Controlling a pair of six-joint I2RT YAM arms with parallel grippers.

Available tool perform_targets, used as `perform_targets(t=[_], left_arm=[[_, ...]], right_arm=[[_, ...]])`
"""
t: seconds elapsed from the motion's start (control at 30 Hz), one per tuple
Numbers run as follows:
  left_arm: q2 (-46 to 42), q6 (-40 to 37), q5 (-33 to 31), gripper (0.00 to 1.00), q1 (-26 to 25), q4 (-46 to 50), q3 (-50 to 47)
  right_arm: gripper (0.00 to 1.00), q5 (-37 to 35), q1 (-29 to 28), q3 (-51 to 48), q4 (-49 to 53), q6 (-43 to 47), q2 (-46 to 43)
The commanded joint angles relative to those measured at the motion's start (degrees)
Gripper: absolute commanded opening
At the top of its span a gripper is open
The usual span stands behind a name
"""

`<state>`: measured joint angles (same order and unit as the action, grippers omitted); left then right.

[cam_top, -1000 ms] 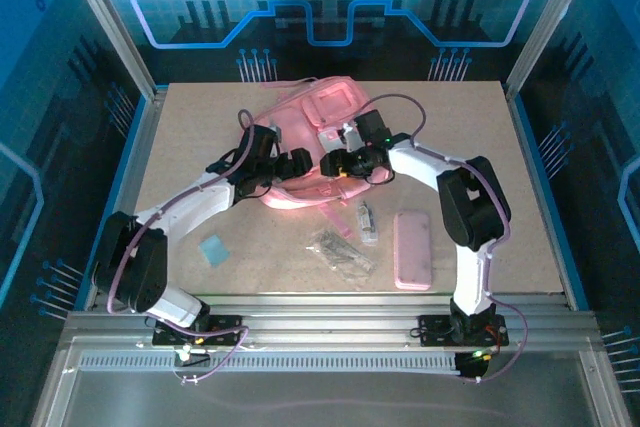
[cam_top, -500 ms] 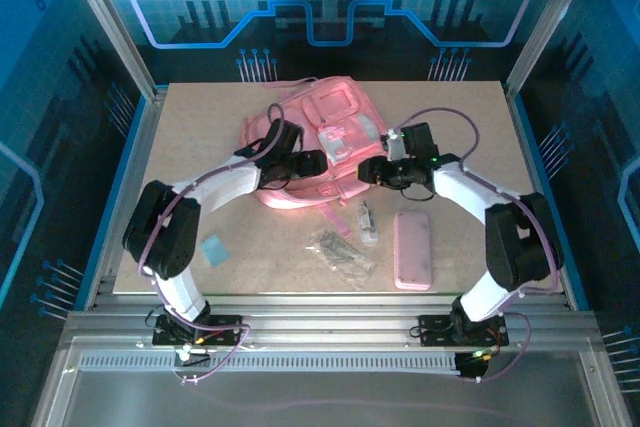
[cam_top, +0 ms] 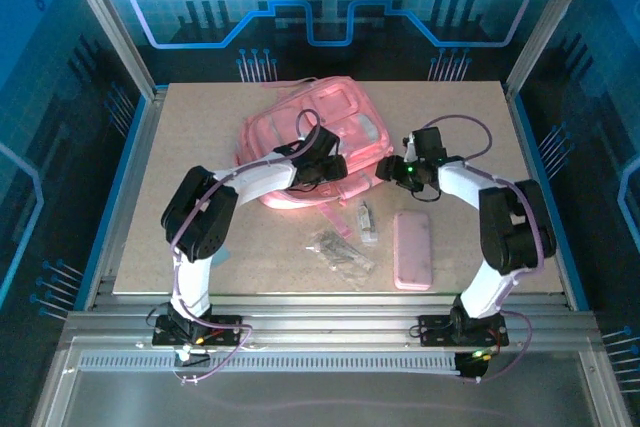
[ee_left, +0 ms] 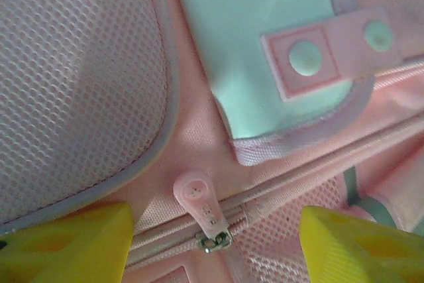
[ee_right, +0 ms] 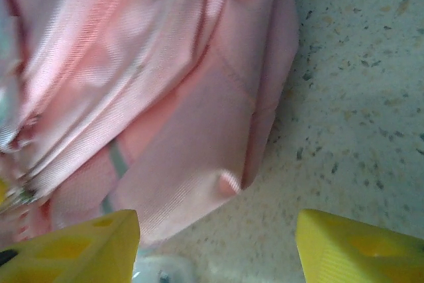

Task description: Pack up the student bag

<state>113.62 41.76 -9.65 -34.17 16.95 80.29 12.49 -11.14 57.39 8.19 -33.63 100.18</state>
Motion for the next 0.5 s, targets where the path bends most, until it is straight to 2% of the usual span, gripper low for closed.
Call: perform_targets(t=[0.0,0.17,0.33,0.47], left_arm=[[2.9,3.9,-8.7,0.67,0.1,1.3,2.6],[5.3,4.6,-10.6,0.60,0.1,0.9,4.6],[8.6,4.0,-11.3,0.44,0.2,2.7,6.7],[9.3,4.6,-11.0,0.23,0.2,2.8,6.2]], right_arm=[[0.65,1.1,0.1,2.2,-4.9,-4.0,4.0],[0.63,3.6,-0.5,2.0,-9.5,-7.1,7.6],[0.55,3.1,-1.0,2.0,-10.8,-9.9,10.1],[0.43,3.4,-1.0,2.2,-12.3,-11.8,11.1]])
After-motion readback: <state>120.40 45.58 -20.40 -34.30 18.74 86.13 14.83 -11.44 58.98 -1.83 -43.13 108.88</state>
